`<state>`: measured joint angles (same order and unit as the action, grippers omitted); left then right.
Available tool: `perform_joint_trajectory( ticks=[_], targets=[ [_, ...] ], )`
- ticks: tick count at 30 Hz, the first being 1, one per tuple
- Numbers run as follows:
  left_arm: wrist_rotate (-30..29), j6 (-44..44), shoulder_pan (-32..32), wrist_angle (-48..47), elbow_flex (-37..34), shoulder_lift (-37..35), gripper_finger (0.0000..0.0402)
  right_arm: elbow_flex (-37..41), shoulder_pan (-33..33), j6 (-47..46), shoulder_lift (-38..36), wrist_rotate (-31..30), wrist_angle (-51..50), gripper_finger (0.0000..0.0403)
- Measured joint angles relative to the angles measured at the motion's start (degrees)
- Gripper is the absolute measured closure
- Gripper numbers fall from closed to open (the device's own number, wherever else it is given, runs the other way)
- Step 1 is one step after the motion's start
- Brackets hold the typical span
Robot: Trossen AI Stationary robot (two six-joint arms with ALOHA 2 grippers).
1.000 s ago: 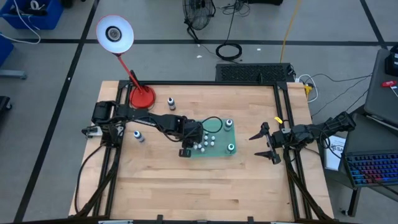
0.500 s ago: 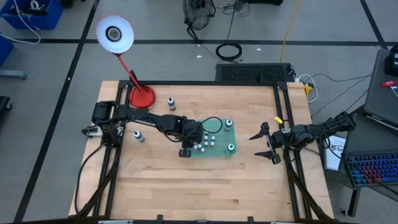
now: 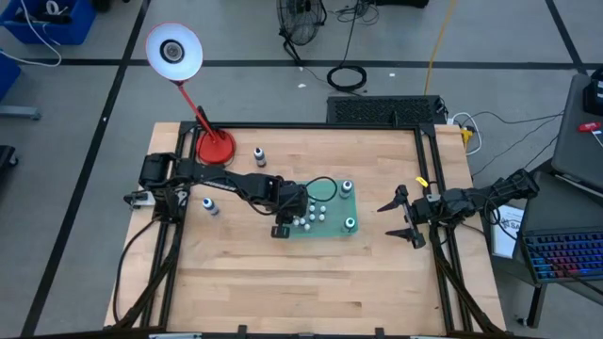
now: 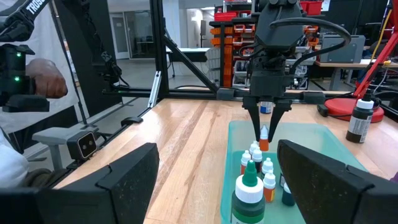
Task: Pick & Place food coloring
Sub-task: Put the small orange food coloring bottle into the blue bin
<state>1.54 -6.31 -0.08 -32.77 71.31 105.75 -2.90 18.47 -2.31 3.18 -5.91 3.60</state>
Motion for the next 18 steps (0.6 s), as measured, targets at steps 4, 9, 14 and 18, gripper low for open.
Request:
perform_joint_trajectory(
  ticks=[4,9,14,18],
  targets=[
    [0.00,0.08,0.00,0.00,0.00,0.00,0.0334,0.00,-0.01,0.00,0.00,0.01,0.00,0.0089],
    [0.02,0.41,0.00,0.00,0.00,0.00,0.0334,-0.01,-0.01,0.00,0.00,0.02,0.00,0.0089],
    [0.02,0.44,-0.02,-0.02,0.00,0.00,0.0334,0.00,-0.01,0.00,0.00,0.01,0.00,0.0089],
    [0.02,0.63,-0.02,-0.06,0.00,0.00,0.0334,0.00,0.00,0.00,0.00,0.02,0.00,0.0089]
  ],
)
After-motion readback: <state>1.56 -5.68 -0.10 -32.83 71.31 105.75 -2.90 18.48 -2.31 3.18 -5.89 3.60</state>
